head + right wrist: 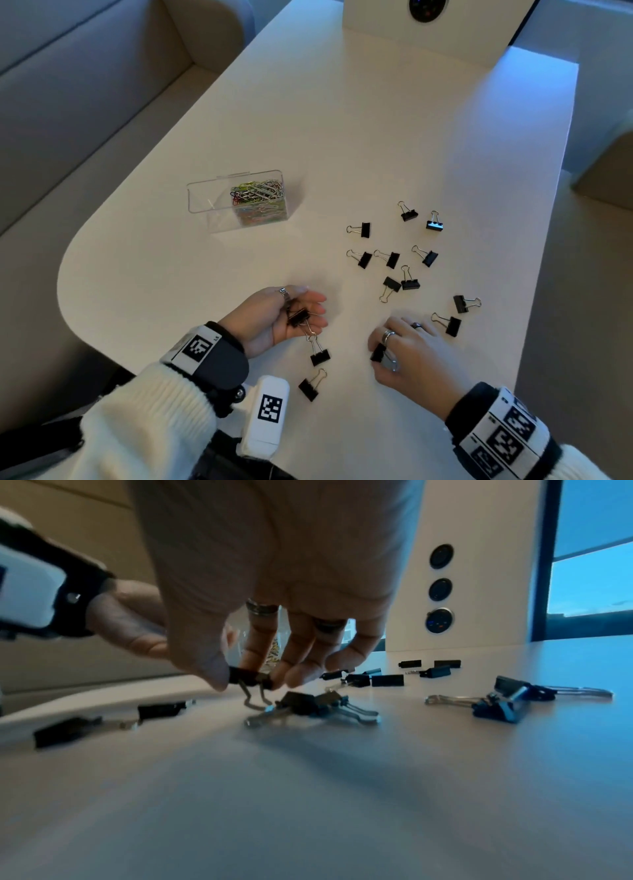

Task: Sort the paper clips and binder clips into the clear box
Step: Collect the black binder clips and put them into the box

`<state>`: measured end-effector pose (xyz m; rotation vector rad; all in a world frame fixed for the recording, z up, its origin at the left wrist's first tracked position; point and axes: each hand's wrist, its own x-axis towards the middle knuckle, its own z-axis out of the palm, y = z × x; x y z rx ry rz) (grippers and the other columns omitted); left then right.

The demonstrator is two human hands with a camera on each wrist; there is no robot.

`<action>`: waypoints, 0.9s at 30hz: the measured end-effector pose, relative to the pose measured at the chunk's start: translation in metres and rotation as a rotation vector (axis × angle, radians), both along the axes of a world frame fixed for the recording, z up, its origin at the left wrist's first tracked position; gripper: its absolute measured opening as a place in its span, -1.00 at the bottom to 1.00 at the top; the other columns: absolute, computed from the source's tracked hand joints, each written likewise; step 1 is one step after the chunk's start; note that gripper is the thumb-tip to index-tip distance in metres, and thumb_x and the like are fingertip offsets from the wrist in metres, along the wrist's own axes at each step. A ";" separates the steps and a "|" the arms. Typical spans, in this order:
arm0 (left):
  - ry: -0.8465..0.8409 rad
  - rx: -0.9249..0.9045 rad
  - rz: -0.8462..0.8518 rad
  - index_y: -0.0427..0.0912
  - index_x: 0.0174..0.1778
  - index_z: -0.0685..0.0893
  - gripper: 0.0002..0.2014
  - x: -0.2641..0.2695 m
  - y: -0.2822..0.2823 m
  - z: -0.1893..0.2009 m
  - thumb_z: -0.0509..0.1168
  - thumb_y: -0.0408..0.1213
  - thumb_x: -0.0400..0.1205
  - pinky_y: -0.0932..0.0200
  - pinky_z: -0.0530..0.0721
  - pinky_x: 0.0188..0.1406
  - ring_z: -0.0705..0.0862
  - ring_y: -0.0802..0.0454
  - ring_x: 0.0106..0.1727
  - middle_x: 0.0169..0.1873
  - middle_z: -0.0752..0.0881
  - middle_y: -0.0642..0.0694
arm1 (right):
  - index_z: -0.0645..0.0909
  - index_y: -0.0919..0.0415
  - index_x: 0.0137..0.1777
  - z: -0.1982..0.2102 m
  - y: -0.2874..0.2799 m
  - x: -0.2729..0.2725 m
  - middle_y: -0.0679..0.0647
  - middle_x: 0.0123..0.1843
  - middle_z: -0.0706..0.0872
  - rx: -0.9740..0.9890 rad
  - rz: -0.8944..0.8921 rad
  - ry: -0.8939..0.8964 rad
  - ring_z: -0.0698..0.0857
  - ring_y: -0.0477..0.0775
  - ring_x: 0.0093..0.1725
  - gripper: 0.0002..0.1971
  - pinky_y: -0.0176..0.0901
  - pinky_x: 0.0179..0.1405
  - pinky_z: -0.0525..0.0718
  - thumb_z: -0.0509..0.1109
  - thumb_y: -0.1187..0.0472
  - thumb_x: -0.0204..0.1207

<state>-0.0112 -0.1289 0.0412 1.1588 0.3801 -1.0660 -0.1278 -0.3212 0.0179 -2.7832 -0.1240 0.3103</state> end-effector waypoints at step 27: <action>0.087 0.032 -0.053 -0.39 -0.20 0.64 -0.70 -0.009 -0.008 -0.009 0.06 -0.35 0.68 0.13 0.77 -0.40 0.71 -0.06 -0.46 -0.45 0.64 -0.19 | 0.45 -0.24 0.32 0.005 -0.023 0.018 -0.11 0.18 0.47 -0.015 0.002 0.284 0.45 -0.06 0.17 -0.52 -0.23 0.14 0.43 0.19 0.28 0.49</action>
